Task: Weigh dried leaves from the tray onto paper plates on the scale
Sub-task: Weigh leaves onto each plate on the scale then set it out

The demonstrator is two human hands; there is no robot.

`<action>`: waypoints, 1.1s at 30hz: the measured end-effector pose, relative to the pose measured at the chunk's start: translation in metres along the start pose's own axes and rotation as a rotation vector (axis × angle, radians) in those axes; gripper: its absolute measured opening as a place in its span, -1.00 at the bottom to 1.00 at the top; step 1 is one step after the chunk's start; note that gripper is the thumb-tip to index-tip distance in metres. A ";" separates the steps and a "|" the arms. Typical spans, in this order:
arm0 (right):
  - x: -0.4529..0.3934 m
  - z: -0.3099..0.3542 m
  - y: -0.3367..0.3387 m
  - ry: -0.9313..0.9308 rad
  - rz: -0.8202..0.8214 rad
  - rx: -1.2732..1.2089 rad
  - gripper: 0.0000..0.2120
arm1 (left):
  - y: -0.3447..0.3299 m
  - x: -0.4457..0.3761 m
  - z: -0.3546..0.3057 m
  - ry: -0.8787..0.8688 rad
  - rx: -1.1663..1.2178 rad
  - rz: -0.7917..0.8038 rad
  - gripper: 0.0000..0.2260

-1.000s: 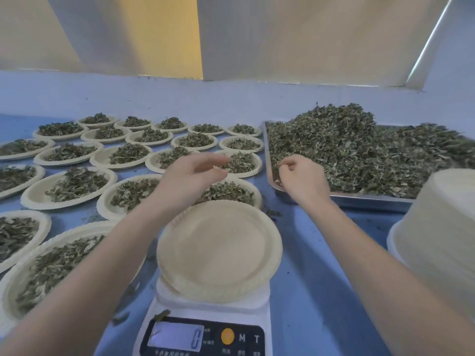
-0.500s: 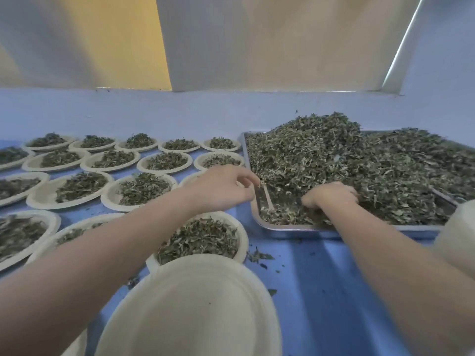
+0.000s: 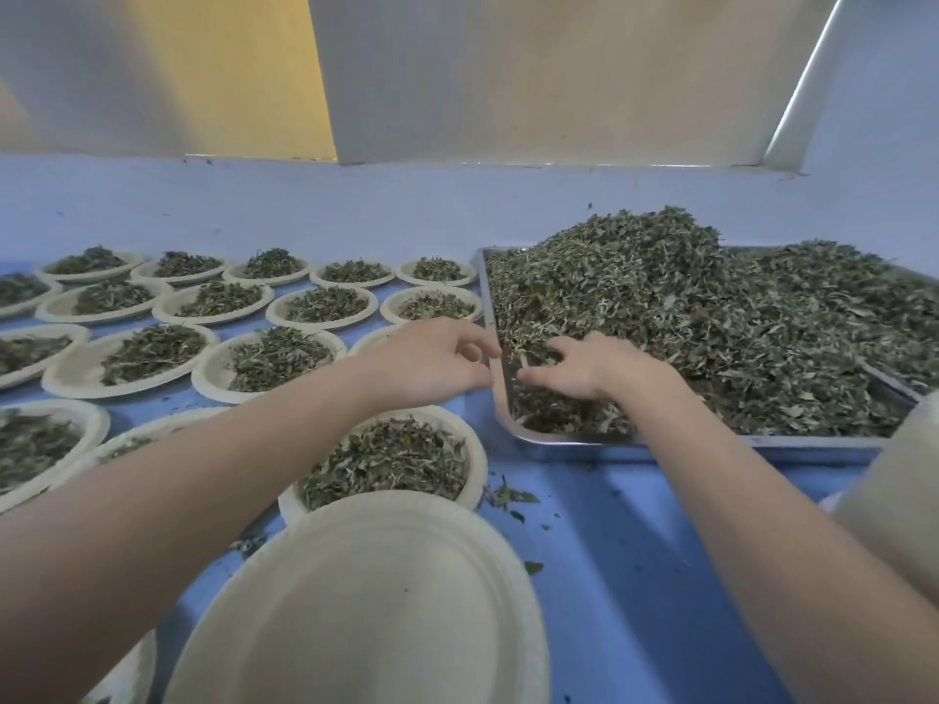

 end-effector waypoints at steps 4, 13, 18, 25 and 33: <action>0.012 0.020 -0.030 0.112 0.141 0.044 -0.40 | 0.001 0.007 0.008 0.030 0.029 -0.044 -0.74; 0.048 0.028 -0.030 0.252 0.027 -0.014 -0.66 | 0.005 0.020 0.013 0.074 0.124 -0.095 -0.76; 0.047 0.032 -0.024 0.269 -0.052 -0.028 -0.63 | 0.002 0.026 0.007 0.069 0.115 -0.104 -0.75; 0.003 0.006 0.003 0.151 -0.235 -0.127 -0.57 | 0.012 0.034 0.004 0.092 0.167 -0.141 -0.76; -0.018 0.008 0.001 0.166 -0.381 -0.287 -0.64 | 0.013 0.036 0.009 0.128 0.185 -0.136 -0.73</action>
Point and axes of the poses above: each hand's wrist, its own x-axis away from the middle knuckle, its own y-axis out of the back of the hand, z = x × y, the point moved 5 cm from there along -x, towards the middle knuckle
